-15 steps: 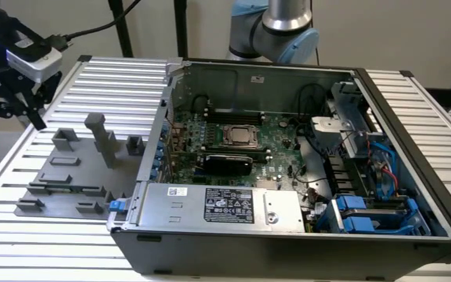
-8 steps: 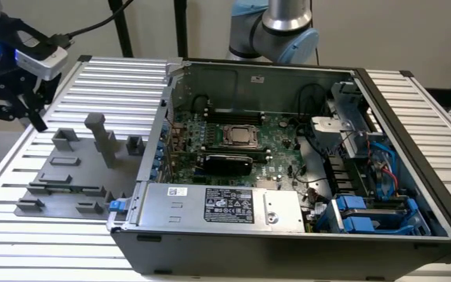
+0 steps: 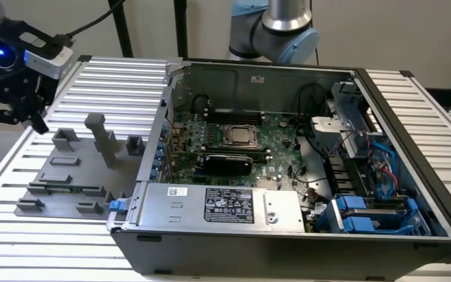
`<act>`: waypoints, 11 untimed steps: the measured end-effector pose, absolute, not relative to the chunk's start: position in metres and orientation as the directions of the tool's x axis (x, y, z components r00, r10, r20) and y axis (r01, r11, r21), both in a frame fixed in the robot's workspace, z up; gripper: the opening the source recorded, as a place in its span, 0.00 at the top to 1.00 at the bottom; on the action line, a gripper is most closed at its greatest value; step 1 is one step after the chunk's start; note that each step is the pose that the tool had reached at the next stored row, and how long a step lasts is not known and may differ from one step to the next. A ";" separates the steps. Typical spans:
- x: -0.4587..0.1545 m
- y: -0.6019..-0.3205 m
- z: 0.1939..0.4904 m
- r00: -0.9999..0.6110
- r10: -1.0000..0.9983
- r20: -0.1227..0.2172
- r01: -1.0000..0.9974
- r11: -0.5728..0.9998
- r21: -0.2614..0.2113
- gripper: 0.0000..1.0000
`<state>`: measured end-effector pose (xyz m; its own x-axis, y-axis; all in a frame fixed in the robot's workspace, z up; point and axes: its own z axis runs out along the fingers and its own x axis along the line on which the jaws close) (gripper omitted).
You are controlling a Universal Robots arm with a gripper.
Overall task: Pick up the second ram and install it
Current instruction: 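Pick up the second ram and move it above second insertion slot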
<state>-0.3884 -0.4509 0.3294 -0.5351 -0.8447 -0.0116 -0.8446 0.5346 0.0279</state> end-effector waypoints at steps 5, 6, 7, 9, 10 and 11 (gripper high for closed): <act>-0.388 -0.451 0.325 -0.456 -0.890 -0.011 -0.890 0.455 0.028 1.00; -0.388 -0.451 0.324 -0.439 -0.898 -0.012 -0.898 0.439 0.028 1.00; -0.388 -0.451 0.322 -0.423 -0.906 -0.011 -0.906 0.422 0.028 1.00; -0.388 -0.451 0.320 -0.390 -0.921 -0.012 -0.921 0.389 0.028 1.00; -0.388 -0.451 0.318 -0.373 -0.928 -0.012 -0.927 0.373 0.028 1.00; -0.388 -0.451 0.317 -0.356 -0.934 -0.012 -0.934 0.356 0.028 1.00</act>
